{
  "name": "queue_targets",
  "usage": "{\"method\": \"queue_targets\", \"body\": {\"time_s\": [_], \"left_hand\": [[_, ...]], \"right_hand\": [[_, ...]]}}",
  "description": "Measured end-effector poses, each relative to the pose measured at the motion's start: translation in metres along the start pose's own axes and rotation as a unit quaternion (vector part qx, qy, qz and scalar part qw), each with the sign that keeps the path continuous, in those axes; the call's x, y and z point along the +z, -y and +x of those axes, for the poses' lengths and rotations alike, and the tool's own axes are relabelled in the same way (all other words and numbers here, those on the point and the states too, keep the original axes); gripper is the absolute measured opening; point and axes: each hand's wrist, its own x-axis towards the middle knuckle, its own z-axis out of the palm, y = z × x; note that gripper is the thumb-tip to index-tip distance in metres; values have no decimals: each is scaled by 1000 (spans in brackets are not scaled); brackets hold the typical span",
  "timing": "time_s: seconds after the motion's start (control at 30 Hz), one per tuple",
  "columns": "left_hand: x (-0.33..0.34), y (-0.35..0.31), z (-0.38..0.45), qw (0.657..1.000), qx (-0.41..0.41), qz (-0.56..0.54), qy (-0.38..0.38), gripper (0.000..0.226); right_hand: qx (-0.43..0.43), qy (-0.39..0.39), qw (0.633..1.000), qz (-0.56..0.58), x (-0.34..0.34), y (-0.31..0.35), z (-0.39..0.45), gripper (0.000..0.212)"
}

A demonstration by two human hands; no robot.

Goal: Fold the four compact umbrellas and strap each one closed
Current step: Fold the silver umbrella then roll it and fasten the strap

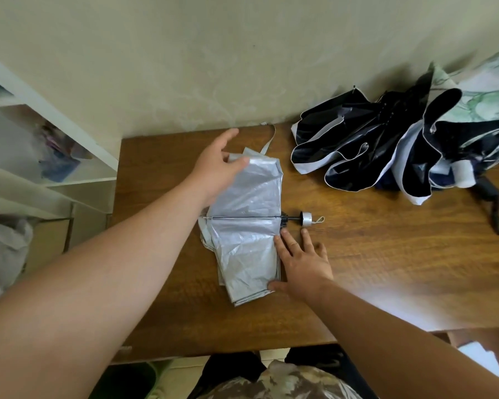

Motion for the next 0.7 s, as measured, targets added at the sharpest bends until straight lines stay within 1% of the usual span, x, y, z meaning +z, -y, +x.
{"method": "queue_targets", "body": {"time_s": [0.07, 0.13, 0.2, 0.23, 0.27, 0.3, 0.37, 0.4, 0.47, 0.53, 0.57, 0.63, 0.7], "left_hand": [[1, -3, -7, 999, 20, -27, 4, 51], [-1, -4, -22, 999, 20, -49, 0, 38], [-2, -3, -41, 996, 9, -86, -2, 35], [-1, -1, -51, 995, 0, -103, 3, 38], [-1, 2, -59, 994, -8, -112, 8, 40], [0, 6, -68, 993, -16, -116, 11, 41], [1, 13, -81, 992, -25, -125, 11, 39], [3, 15, -87, 992, -28, -126, 6, 37], [6, 17, -97, 992, -29, -122, -11, 32], [9, 16, -108, 992, -23, -122, -27, 30], [10, 15, -112, 991, -22, -125, -32, 30], [12, 12, -119, 991, -21, -129, -30, 29], [13, 9, -124, 992, -12, -121, -25, 28]], "right_hand": [[-2, -1, 1000, 6, -1, -1, -1, 121], [-9, 0, 1000, 18, -3, -2, -2, 121], [-19, 7, 999, 50, -10, -6, -2, 118], [-23, 15, 996, 82, -16, -9, -2, 111], [-28, 18, 992, 124, -25, -13, -3, 100], [-34, 9, 986, 163, -35, -17, -6, 83], [-53, -56, 976, 202, -58, -25, -15, 42], [-56, -98, 970, 216, -70, -29, -19, 27], [-46, -163, 955, 244, -95, -30, -29, 15], [-47, -208, 948, 237, -112, -29, -34, 17], [-56, -222, 947, 226, -117, -28, -34, 23], [-61, -230, 942, 237, -120, -24, -33, 36], [-55, -233, 933, 267, -119, -19, -33, 41]]}}
